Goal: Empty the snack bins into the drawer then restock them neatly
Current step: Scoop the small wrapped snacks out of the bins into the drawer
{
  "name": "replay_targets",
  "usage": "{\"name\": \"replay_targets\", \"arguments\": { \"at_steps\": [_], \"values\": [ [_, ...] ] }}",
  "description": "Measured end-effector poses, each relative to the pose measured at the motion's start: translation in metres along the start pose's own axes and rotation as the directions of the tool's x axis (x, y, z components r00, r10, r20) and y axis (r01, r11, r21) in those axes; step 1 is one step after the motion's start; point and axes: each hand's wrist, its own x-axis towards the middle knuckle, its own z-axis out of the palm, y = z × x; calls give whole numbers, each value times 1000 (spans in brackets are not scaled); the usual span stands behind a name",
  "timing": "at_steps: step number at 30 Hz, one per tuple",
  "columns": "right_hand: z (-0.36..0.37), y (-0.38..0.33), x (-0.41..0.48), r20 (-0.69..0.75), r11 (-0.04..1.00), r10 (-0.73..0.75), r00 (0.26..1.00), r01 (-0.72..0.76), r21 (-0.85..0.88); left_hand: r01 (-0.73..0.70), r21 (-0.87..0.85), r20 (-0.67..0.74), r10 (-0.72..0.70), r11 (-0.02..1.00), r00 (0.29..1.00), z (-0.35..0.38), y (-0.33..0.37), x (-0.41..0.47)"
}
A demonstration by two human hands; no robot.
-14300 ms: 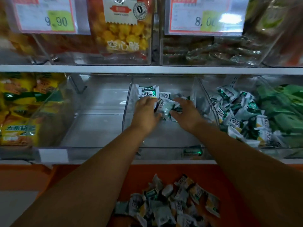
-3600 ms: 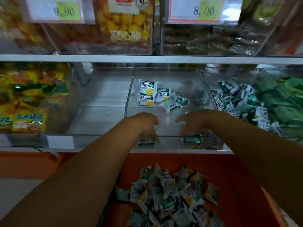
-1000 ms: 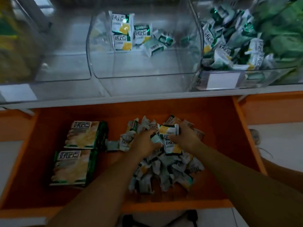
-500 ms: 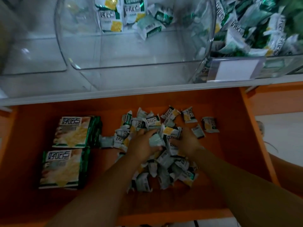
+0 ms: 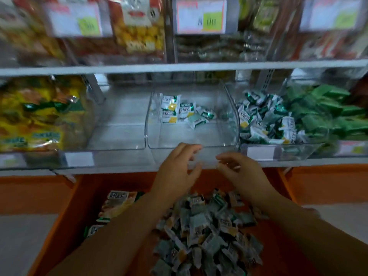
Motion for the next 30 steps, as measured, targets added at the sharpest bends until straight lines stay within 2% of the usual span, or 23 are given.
{"name": "replay_targets", "arguments": {
  "at_steps": [3,6,12,14,16,19,25,28,30],
  "values": [
    [-14,-36,27,-107,994,-95,990,100,41,-6,-15,-98,4,1000,995,-19,-1,37],
    [-13,-47,75,-133,991,-123,983,128,29,96,-24,-87,-98,995,991,-22,-16,72],
    [27,-17,188,-14,982,52,999,-54,-182,371,-16,4,-371,929,929,1,-63,137],
    [42,-2,213,-11,964,139,990,-138,-228,452,3,-19,-452,892,892,10,-79,154],
    [50,7,232,-30,934,160,987,-161,-319,507,-12,-70,-506,862,859,18,-92,167],
    [55,12,249,-31,907,144,989,-144,-396,500,18,-110,-495,866,862,29,-107,185],
    [73,23,262,-10,834,108,994,-96,-544,437,193,-136,-417,879,899,40,-128,196],
    [71,18,253,-41,819,81,996,-90,-567,374,201,-196,-337,905,921,40,-129,192],
    [67,16,246,0,818,126,992,-104,-565,369,190,-188,-335,910,923,39,-128,188]
  ]
}}
